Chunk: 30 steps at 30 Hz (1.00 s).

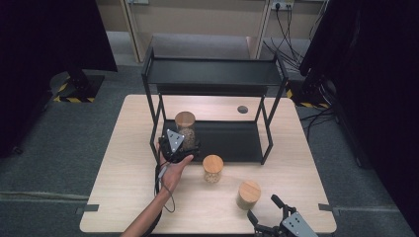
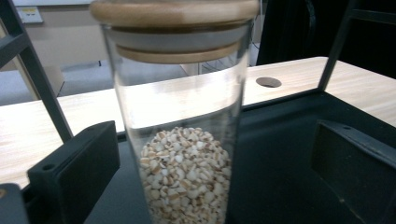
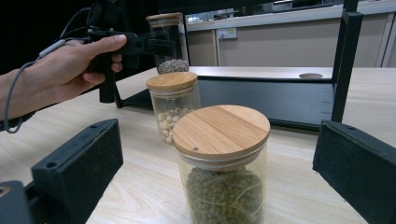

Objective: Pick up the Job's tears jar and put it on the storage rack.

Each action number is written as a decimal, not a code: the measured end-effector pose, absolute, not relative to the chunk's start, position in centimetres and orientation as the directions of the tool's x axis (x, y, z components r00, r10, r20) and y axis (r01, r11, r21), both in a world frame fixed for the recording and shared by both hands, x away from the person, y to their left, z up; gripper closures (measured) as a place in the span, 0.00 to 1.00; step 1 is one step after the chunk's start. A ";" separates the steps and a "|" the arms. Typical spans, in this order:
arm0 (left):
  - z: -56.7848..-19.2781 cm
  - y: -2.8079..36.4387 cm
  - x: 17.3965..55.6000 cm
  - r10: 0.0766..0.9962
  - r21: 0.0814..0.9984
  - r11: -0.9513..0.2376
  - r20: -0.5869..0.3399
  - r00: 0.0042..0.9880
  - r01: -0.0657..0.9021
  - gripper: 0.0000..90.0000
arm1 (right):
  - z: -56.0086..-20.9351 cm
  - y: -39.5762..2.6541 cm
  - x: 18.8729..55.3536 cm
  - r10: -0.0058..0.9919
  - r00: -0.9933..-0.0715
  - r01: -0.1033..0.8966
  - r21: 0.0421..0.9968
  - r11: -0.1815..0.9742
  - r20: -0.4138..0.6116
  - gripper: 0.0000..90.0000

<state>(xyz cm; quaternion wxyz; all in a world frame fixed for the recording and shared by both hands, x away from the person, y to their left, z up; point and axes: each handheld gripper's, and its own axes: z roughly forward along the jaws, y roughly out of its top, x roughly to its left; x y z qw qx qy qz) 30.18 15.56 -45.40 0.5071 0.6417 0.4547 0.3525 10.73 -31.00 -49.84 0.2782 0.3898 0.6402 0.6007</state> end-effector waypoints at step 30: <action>-45.0 18.5 25.2 0.903 0.984 -0.054 -0.025 0.428 0.171 0.02 | -49.8 -31.0 10.6 0.836 -0.537 0.161 0.987 -0.027 0.111 0.02</action>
